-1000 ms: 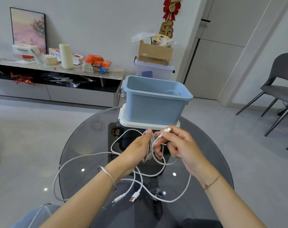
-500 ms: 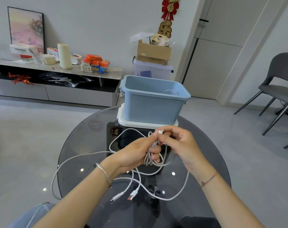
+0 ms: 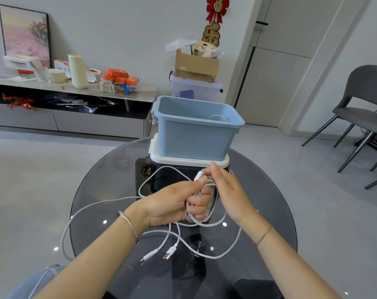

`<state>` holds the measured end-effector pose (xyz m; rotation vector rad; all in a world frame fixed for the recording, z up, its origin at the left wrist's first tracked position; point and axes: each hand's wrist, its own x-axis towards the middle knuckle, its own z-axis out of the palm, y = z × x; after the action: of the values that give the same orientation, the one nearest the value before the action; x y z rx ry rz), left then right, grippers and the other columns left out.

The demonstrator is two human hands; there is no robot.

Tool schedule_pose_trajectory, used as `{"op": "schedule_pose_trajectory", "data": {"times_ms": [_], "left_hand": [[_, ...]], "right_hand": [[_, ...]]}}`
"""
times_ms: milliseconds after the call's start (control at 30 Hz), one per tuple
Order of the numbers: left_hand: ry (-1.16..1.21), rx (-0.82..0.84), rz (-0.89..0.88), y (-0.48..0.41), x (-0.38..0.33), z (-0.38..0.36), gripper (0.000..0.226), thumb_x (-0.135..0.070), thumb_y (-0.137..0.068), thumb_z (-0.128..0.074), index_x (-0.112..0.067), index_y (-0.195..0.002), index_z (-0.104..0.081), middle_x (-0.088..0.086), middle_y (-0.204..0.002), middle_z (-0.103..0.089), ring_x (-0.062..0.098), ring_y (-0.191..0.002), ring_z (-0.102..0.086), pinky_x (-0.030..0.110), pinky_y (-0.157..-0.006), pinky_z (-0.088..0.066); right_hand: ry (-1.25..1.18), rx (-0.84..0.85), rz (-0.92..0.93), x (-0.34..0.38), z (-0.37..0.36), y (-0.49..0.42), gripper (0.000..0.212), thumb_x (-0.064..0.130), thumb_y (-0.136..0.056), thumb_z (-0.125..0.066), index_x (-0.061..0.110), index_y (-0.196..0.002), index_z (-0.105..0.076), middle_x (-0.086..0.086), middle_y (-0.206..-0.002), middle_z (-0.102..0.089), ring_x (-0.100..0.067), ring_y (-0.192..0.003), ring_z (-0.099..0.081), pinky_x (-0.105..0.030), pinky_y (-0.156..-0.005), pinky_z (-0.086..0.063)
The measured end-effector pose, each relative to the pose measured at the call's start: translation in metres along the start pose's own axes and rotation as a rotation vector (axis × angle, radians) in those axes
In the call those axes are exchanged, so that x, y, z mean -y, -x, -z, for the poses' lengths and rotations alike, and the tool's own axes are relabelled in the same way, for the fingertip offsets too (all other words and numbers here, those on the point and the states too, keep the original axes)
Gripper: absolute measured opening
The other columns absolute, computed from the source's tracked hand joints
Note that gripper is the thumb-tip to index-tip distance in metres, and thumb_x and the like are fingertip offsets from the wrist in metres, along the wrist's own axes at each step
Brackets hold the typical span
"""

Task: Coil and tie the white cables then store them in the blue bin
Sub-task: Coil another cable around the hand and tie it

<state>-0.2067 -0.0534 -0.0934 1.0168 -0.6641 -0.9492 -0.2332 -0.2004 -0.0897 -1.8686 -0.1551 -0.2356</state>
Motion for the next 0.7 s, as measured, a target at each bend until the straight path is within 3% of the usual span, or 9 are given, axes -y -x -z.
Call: {"op": "schedule_pose_trajectory", "data": {"times_ms": [100, 200, 300, 367, 500, 633, 700], "left_hand": [[0.113, -0.005, 0.017, -0.001, 0.001, -0.001, 0.033, -0.041, -0.096, -0.035, -0.016, -0.076, -0.043, -0.012, -0.052, -0.03, 0.005, -0.049, -0.036, 0.02, -0.064, -0.044], [0.03, -0.066, 0.027, -0.002, 0.001, -0.002, 0.035, -0.043, -0.096, -0.034, -0.015, -0.078, -0.044, -0.011, -0.053, -0.037, 0.008, -0.059, -0.047, 0.02, -0.069, -0.046], [-0.158, -0.196, 0.015, -0.003, 0.004, -0.004, 0.038, -0.045, -0.093, -0.034, -0.013, -0.079, -0.048, -0.006, -0.059, -0.045, 0.01, -0.067, -0.055, 0.017, -0.069, -0.047], [-0.298, -0.301, -0.036, -0.005, 0.008, -0.006, 0.042, -0.048, -0.092, -0.033, -0.012, -0.078, -0.052, -0.005, -0.059, -0.048, 0.011, -0.066, -0.059, 0.018, -0.069, -0.048], [-0.552, -0.323, -0.05, -0.003, 0.004, -0.002, 0.049, -0.048, -0.096, -0.024, -0.013, -0.068, -0.044, -0.005, -0.056, -0.049, 0.013, -0.064, -0.058, 0.016, -0.075, -0.045], [-0.599, -0.238, 0.002, 0.002, -0.004, 0.005, 0.046, -0.046, -0.099, -0.021, -0.014, -0.071, -0.039, -0.002, -0.059, -0.038, 0.012, -0.061, -0.05, 0.013, -0.073, -0.041], [-0.566, -0.228, 0.01, 0.002, -0.004, 0.004, 0.046, -0.047, -0.098, -0.023, -0.014, -0.072, -0.038, -0.001, -0.059, -0.034, 0.012, -0.059, -0.047, 0.013, -0.07, -0.041]], "right_hand": [[-0.047, -0.1, 0.043, -0.005, -0.005, -0.001, 0.06, 0.052, -0.091, -0.044, -0.006, -0.076, -0.048, -0.001, -0.059, -0.045, -0.007, -0.059, -0.044, -0.015, -0.058, -0.039], [-0.175, -0.172, 0.002, -0.007, -0.008, -0.001, 0.073, 0.061, -0.083, -0.055, -0.01, -0.078, -0.04, -0.027, -0.06, -0.039, -0.026, -0.054, -0.047, -0.024, -0.045, -0.038], [-0.273, -0.245, -0.023, -0.008, -0.008, 0.0, 0.055, 0.046, -0.087, -0.059, -0.005, -0.076, -0.041, -0.031, -0.057, -0.041, -0.032, -0.041, -0.053, -0.022, -0.034, -0.037], [-0.271, -0.28, -0.039, -0.011, -0.009, -0.003, 0.046, 0.052, -0.083, -0.062, 0.007, -0.081, -0.05, -0.023, -0.055, -0.044, -0.039, -0.042, -0.049, -0.025, -0.041, -0.039], [-0.263, -0.192, -0.034, -0.01, -0.01, -0.003, 0.041, 0.057, -0.082, -0.06, 0.02, -0.098, -0.065, -0.034, -0.064, -0.049, -0.044, -0.048, -0.048, -0.037, -0.048, -0.042], [-0.332, -0.058, -0.023, -0.008, -0.008, -0.001, 0.037, 0.039, -0.087, -0.05, 0.01, -0.096, -0.071, -0.001, -0.062, -0.062, -0.021, -0.058, -0.058, -0.027, -0.054, -0.049], [-0.345, -0.057, -0.038, -0.006, -0.009, -0.001, 0.033, 0.037, -0.087, -0.054, 0.009, -0.086, -0.071, -0.005, -0.06, -0.058, -0.02, -0.056, -0.053, -0.027, -0.053, -0.045]]}}
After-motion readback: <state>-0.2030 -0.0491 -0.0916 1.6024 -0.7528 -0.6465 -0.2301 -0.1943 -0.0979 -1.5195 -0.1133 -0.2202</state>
